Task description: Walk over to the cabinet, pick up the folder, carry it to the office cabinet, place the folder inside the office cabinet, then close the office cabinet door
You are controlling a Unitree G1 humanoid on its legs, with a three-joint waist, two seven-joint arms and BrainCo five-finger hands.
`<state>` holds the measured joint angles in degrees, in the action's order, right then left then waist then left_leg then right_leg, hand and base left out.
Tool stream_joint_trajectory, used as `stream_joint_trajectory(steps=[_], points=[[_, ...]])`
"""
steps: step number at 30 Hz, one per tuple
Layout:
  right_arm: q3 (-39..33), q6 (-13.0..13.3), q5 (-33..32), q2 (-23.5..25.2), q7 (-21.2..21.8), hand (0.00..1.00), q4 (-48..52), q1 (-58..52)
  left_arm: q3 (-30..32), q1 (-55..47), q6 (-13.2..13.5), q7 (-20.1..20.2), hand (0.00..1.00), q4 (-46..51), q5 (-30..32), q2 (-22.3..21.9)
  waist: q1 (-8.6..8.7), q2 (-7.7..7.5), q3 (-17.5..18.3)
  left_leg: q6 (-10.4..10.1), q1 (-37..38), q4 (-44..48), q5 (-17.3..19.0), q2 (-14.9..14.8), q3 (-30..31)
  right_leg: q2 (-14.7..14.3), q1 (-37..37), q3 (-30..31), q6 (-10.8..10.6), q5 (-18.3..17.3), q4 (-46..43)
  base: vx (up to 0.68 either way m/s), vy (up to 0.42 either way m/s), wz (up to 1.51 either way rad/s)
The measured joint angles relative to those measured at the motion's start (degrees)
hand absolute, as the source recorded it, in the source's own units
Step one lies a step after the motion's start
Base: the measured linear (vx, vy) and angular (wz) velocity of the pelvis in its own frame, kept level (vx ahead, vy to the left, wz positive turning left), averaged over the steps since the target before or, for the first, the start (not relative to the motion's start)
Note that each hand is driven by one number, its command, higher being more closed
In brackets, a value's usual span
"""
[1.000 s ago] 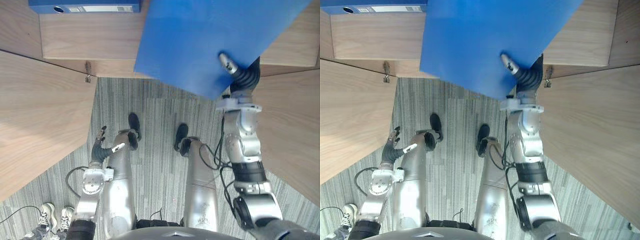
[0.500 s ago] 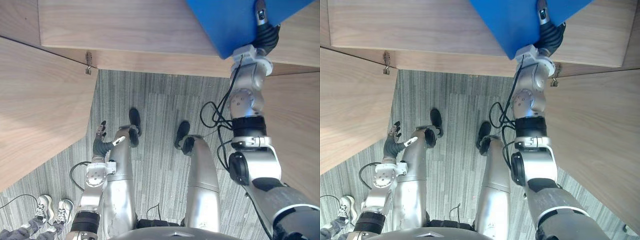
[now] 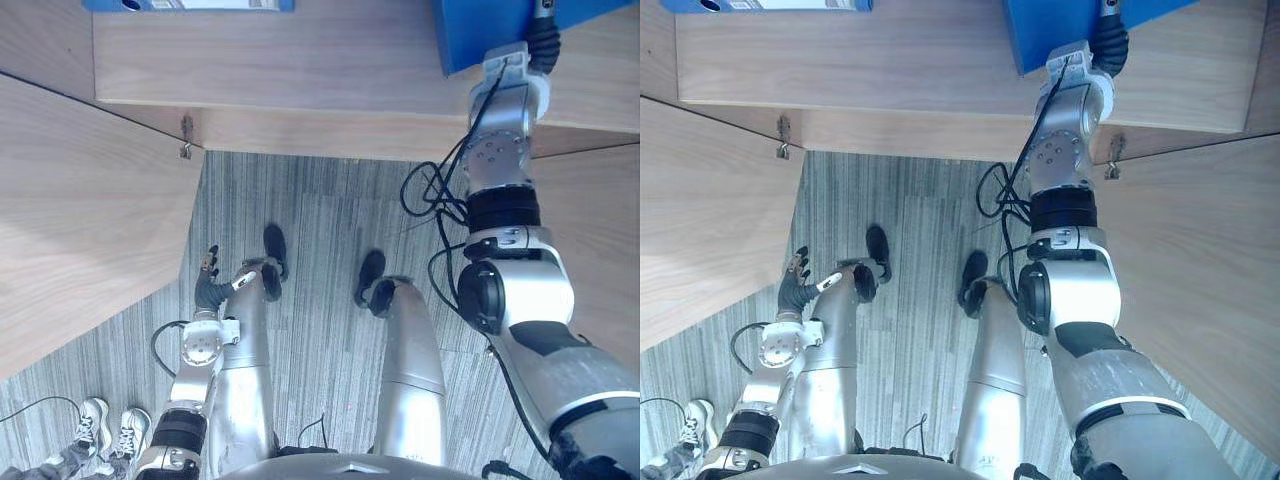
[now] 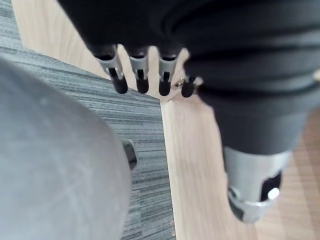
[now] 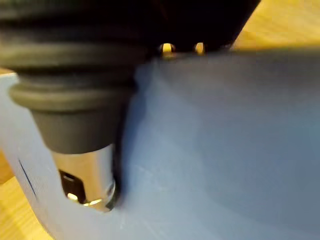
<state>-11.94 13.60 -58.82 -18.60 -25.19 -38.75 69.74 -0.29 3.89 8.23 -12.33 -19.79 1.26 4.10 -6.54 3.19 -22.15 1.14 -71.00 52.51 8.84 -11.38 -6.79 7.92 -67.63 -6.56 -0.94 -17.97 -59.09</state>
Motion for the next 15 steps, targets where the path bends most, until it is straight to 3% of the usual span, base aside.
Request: stream_joint_trajectory(steps=[12, 15], points=[[2.94, -1.6, 1.05, 0.72, -0.33, 0.0, -4.82, 1.06, -1.65, 0.95, -0.78, -0.07, 0.0, -2.36, -0.15, -0.35, -0.77, -0.01, 0.92, -1.18, 2.58, -4.94, -2.89, 0.03, 0.6, -0.23, 2.13, -1.78, 1.47, 1.11, 2.89, -0.02, -0.033, 0.03], [3.67, -3.0, 5.62, 0.76, -0.38, 0.0, -5.1, 0.7, -1.66, 0.96, -0.79, -0.24, 0.0, -2.79, -1.12, -0.7, -0.69, -0.01, 0.92, -1.11, 3.35, -5.59, -3.15, 0.03, 0.5, -0.27, 2.85, -1.85, 1.51, 1.29, 3.52, 0.0, 0.0, 0.0]])
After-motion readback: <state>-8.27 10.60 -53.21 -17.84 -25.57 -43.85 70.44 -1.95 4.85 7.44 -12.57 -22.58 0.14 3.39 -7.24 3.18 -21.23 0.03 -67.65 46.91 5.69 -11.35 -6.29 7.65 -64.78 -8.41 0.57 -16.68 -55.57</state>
